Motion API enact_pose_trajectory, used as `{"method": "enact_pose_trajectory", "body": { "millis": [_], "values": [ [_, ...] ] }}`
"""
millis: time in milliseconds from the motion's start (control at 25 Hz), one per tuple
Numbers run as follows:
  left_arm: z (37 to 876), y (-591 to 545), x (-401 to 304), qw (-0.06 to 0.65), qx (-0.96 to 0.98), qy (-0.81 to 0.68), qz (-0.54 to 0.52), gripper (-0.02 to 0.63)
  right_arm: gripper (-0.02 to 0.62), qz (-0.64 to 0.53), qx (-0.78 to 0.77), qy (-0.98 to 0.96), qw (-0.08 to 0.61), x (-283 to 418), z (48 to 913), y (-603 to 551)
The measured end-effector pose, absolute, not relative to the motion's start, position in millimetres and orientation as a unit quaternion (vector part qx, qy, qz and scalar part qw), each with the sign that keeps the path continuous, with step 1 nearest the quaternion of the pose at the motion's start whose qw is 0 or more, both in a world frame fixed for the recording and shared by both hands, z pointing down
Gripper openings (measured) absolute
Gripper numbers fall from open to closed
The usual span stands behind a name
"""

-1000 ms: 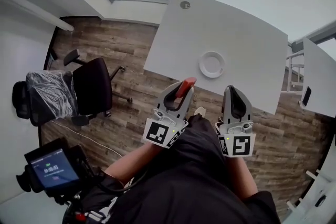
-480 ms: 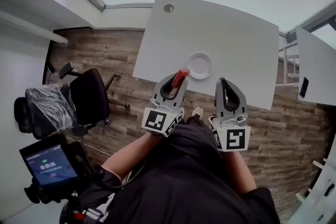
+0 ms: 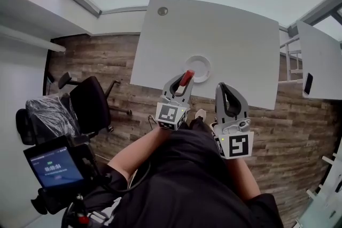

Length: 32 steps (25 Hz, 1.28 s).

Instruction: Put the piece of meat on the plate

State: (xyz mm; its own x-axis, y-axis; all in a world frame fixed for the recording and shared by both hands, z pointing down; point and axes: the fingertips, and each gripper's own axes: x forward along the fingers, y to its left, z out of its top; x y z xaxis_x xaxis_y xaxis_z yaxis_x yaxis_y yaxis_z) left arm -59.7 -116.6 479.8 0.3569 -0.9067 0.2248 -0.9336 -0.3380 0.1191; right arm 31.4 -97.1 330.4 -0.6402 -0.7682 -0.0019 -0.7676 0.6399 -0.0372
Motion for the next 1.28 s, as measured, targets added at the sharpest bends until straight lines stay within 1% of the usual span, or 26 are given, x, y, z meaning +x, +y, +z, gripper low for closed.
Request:
{"method": "enact_pose_trajectory", "body": {
  "millis": [200, 360, 440, 560, 800, 1040, 1160, 1280],
  "values": [
    [499.0, -125.8, -53.1, 0.112, 0.821, -0.554, 0.087, 0.094, 0.006, -0.012, -0.433, 0.901, 0.001, 40.0, 333.5, -98.3],
    [518.4, -134.9, -51.1, 0.134, 0.819, -0.551, 0.087, 0.094, 0.006, -0.006, -0.442, 0.897, 0.001, 43.8, 331.7, -100.9],
    [527.6, -138.0, -50.8, 0.142, 0.816, -0.552, 0.095, 0.094, 0.006, 0.01, -0.444, 0.896, 0.0, 44.2, 328.1, -101.2],
    [534.9, -138.0, -44.9, 0.136, 0.82, -0.544, 0.112, 0.094, 0.006, 0.041, -0.439, 0.898, -0.003, 42.0, 323.7, -99.5],
    [581.2, -178.3, -27.9, 0.153, 0.82, -0.535, 0.136, 0.094, 0.006, 0.017, -0.433, 0.901, -0.017, 52.0, 358.9, -144.0],
    [593.9, -174.2, -27.3, 0.157, 0.821, -0.527, 0.154, 0.094, 0.006, 0.017, -0.424, 0.905, -0.022, 44.9, 358.0, -133.0],
    [592.3, -178.9, -31.2, 0.137, 0.82, -0.53, 0.165, 0.094, 0.006, 0.018, -0.423, 0.906, -0.025, 43.2, 356.8, -131.5],
    [599.0, -180.9, -31.4, 0.145, 0.821, -0.529, 0.159, 0.094, 0.006, 0.019, -0.427, 0.904, -0.03, 44.6, 354.9, -129.0]
  ]
}}
